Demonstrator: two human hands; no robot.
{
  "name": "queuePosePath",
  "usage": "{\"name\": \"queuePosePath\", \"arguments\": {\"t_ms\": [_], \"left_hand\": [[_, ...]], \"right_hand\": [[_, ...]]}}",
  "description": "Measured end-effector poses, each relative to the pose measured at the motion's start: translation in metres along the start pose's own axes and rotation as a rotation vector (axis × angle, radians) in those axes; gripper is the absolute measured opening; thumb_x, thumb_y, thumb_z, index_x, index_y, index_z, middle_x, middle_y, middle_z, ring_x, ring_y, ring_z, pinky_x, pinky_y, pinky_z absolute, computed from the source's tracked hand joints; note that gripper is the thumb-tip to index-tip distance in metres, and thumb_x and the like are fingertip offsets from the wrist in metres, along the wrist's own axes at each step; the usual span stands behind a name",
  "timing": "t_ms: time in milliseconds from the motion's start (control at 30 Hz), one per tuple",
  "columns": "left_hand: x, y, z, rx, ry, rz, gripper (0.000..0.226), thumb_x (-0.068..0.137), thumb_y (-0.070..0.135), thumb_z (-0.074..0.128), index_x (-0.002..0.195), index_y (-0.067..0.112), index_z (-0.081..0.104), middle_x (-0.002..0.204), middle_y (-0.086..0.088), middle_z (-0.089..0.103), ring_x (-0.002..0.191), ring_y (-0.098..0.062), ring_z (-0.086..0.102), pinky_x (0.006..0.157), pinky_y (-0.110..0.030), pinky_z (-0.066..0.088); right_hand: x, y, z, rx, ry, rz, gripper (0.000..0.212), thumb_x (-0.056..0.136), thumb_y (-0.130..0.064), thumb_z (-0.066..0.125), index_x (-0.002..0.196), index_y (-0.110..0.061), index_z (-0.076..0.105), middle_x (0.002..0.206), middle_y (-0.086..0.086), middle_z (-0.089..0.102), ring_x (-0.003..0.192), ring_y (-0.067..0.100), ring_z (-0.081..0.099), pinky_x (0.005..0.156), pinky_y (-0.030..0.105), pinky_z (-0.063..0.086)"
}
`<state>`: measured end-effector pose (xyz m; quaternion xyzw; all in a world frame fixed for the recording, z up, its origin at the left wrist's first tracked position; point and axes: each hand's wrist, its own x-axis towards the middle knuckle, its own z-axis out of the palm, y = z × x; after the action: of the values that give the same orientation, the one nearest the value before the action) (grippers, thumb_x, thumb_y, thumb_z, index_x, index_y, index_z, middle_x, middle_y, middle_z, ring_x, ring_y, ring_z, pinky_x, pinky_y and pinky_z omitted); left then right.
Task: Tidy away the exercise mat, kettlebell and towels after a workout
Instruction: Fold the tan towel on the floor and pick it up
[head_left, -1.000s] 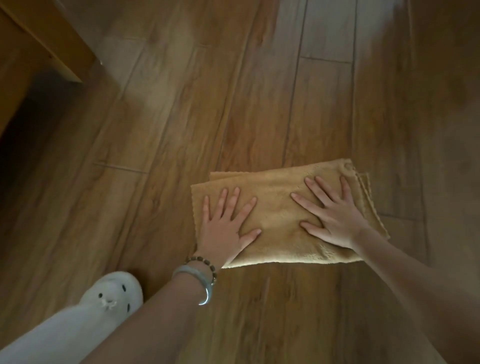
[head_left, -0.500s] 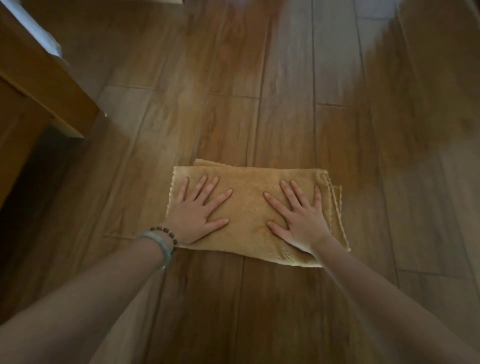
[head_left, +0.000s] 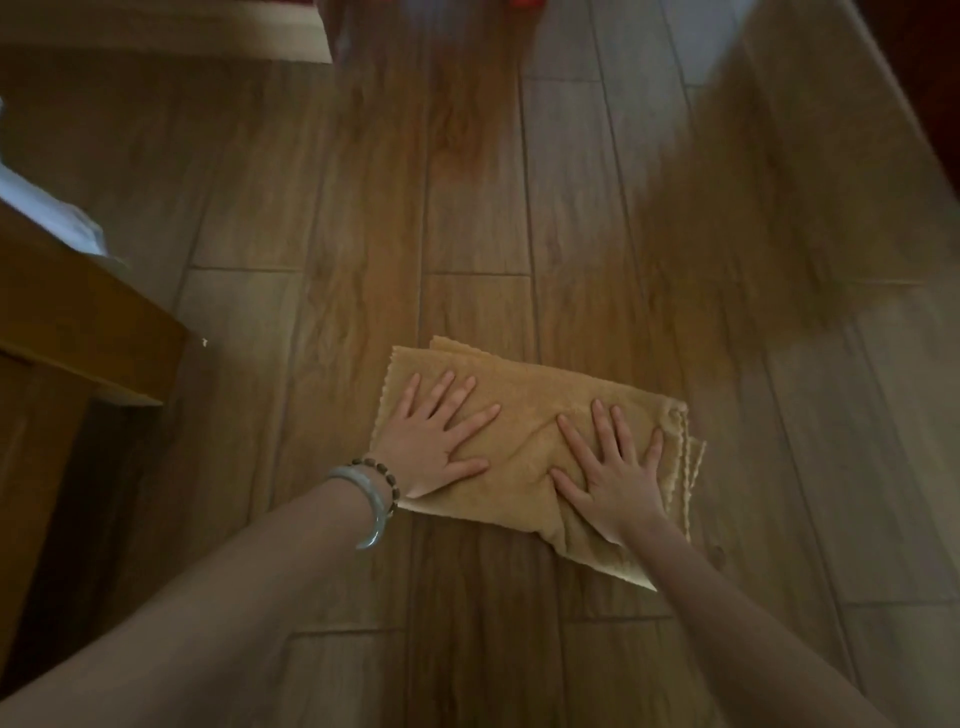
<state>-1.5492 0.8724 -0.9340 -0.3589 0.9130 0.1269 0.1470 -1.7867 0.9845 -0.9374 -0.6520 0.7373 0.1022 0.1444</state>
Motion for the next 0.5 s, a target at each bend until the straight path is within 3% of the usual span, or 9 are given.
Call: {"name": "queuePosePath", "arguments": {"t_ms": [200, 367, 500], "left_hand": [[0.040, 0.000, -0.015, 0.028, -0.002, 0.059, 0.075, 0.064, 0.077, -0.027, 0.132, 0.048, -0.036, 0.153, 0.003, -0.030, 0.141, -0.023, -0.026, 0.112, -0.055, -0.014], [0.081, 0.047, -0.028, -0.011, 0.018, 0.040, 0.071, 0.075, 0.075, -0.008, 0.138, 0.047, -0.026, 0.153, 0.004, -0.027, 0.143, -0.025, -0.020, 0.111, -0.058, -0.013], [0.127, 0.088, -0.035, -0.057, 0.043, 0.032, 0.068, 0.083, 0.073, 0.007, 0.140, 0.047, -0.019, 0.158, 0.001, -0.018, 0.144, -0.027, -0.018, 0.109, -0.061, -0.013]], "right_hand": [[0.009, 0.023, -0.004, 0.023, 0.016, 0.037, 0.070, 0.075, -0.078, -0.008, 0.138, -0.050, -0.018, 0.157, 0.000, -0.015, 0.143, 0.022, -0.015, 0.106, 0.062, -0.016], [0.022, 0.075, -0.004, 0.064, 0.094, 0.127, 0.067, 0.082, -0.073, 0.012, 0.142, -0.049, -0.006, 0.159, 0.001, 0.003, 0.144, 0.024, 0.001, 0.108, 0.064, -0.006], [0.039, 0.136, -0.012, 0.039, 0.095, 0.119, 0.067, 0.084, -0.073, 0.010, 0.145, -0.046, -0.001, 0.158, 0.003, 0.008, 0.143, 0.025, 0.005, 0.107, 0.068, 0.004]]}}
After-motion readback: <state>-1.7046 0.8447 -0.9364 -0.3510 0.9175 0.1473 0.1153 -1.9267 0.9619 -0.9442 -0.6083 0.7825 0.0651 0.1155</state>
